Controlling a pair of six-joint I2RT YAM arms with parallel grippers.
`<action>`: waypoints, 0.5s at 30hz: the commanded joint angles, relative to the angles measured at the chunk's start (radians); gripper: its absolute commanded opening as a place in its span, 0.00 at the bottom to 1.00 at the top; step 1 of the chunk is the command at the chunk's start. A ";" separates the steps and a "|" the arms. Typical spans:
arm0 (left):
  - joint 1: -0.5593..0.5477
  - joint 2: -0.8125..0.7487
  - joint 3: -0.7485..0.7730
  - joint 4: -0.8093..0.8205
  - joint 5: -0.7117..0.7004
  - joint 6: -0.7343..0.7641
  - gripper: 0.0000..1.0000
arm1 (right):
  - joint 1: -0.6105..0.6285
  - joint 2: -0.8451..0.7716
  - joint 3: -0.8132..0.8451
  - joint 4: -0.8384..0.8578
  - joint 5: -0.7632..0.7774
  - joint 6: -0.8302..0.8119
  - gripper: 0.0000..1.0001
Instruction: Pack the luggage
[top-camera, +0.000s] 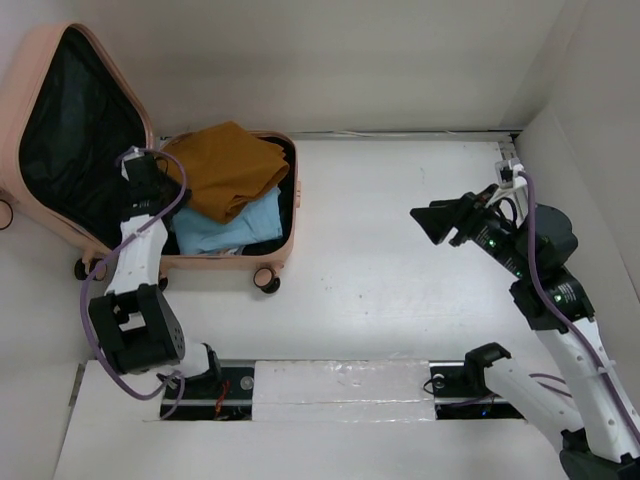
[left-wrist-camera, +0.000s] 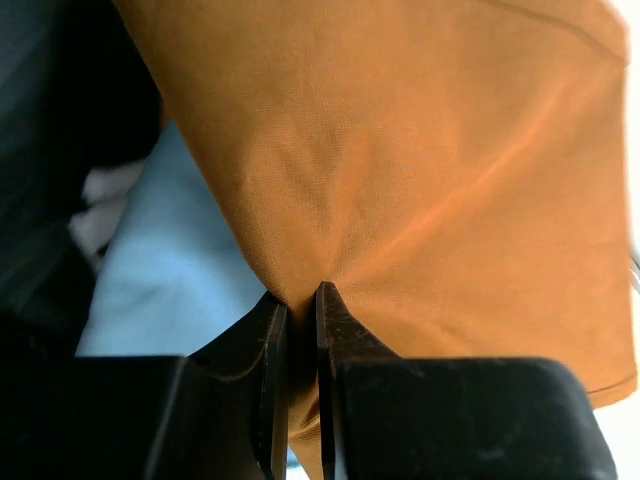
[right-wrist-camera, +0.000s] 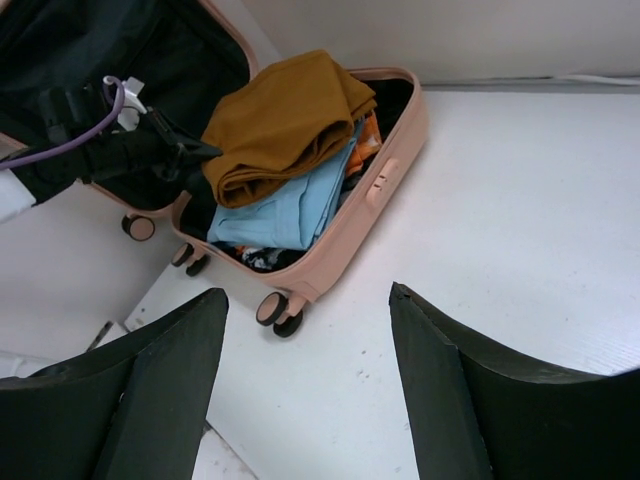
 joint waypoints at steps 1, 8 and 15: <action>0.004 -0.134 -0.104 -0.033 -0.163 -0.060 0.00 | 0.029 0.017 -0.007 0.082 -0.039 -0.005 0.72; 0.004 -0.258 -0.177 -0.053 -0.221 -0.106 0.07 | 0.083 0.046 -0.027 0.102 -0.004 0.004 0.72; 0.004 -0.535 -0.238 -0.063 -0.304 -0.118 0.75 | 0.158 0.094 -0.067 0.142 0.031 0.004 0.76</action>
